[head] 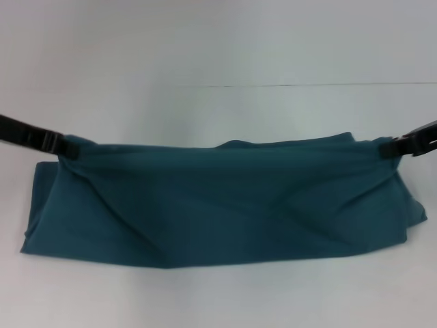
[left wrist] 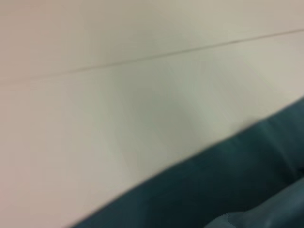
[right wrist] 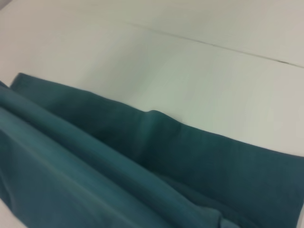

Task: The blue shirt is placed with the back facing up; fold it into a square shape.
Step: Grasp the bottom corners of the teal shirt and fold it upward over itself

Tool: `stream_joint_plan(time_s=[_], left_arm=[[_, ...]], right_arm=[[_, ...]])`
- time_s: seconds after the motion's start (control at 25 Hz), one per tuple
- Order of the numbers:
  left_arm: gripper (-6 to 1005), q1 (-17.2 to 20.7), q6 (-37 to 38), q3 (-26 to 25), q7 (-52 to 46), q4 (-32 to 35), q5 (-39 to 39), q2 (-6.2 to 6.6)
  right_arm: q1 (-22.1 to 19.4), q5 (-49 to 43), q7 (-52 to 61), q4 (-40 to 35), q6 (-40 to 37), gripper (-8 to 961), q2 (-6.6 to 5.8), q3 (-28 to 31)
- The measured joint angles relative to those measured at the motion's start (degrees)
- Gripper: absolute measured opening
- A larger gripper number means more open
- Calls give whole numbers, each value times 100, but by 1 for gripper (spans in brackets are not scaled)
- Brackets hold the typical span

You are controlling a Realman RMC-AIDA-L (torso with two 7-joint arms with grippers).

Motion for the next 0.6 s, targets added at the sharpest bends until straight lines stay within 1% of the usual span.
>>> stream_joint_plan(time_s=[0.08, 0.2, 0.24, 0.44, 0.6], left_arm=[[89, -1, -324, 120, -50, -151, 22, 2], [89, -35, -942, 340, -133, -506, 31, 23], [89, -35, -942, 340, -133, -506, 31, 23], [92, -90, -1539, 505, -169, -806, 56, 8], [110, -179, -1805, 514, -171, -1003, 203, -22]], right_arm=[[37, -13, -6, 384, 386, 58, -17, -151], [62, -20, 5, 752, 928, 56, -24, -310], [65, -23, 12, 811, 1098, 56, -16, -342], [67, -22, 19, 846, 1648, 57, 44, -357], [77, 6, 31, 854, 1960, 58, 57, -348]])
